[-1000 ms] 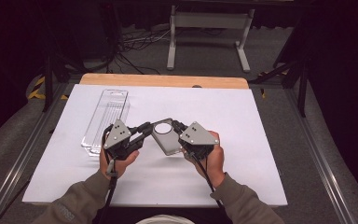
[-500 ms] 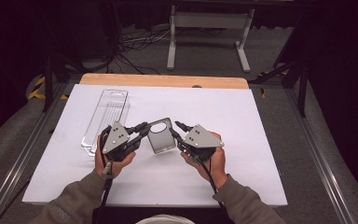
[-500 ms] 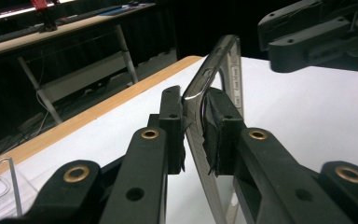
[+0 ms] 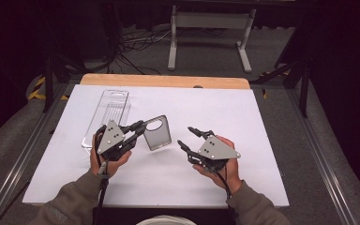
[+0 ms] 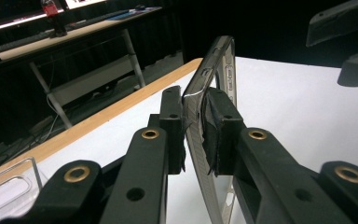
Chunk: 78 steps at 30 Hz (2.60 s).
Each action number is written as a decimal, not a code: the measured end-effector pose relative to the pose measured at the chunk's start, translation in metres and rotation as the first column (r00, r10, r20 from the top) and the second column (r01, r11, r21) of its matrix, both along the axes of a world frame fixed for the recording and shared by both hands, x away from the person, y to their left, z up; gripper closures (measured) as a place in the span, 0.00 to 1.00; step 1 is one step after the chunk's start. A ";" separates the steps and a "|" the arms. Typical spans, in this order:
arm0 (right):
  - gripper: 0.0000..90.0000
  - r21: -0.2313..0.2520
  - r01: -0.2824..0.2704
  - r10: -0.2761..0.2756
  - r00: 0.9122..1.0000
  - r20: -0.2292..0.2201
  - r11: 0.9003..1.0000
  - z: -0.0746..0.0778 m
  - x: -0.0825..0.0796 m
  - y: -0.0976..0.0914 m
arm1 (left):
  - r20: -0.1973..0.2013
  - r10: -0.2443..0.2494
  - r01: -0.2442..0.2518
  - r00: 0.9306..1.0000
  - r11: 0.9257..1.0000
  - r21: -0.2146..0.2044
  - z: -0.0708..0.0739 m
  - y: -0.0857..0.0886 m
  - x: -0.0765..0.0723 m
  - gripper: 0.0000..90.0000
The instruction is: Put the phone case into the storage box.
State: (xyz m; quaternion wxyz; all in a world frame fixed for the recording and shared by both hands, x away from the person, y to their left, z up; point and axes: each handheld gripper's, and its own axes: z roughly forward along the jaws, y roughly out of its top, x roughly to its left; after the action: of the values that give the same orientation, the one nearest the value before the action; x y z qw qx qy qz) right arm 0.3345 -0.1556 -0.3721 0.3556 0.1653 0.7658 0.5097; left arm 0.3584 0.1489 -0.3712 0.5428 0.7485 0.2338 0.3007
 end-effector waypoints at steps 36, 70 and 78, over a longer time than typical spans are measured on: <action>0.33 -0.039 0.174 -0.177 0.979 -0.103 0.984 -0.047 -0.013 -0.072 | 0.048 0.030 -0.029 0.998 0.999 -0.025 0.015 0.026 0.004 0.88; 0.32 -0.069 0.169 -0.176 0.976 -0.126 0.983 -0.052 -0.007 -0.071 | 0.097 0.180 -0.169 0.979 0.979 -0.111 0.040 0.090 0.006 0.88; 0.32 -0.073 0.165 -0.174 0.976 -0.130 0.984 -0.053 -0.007 -0.071 | 0.095 0.209 -0.197 0.973 0.973 -0.124 0.040 0.100 0.008 0.88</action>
State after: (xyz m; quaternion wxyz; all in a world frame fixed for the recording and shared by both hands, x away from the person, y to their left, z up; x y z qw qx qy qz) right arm 0.3275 -0.2263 -0.4247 0.3498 0.2532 0.7868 0.4411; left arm 0.3661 0.2485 -0.3308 0.5625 0.6714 0.2964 0.3806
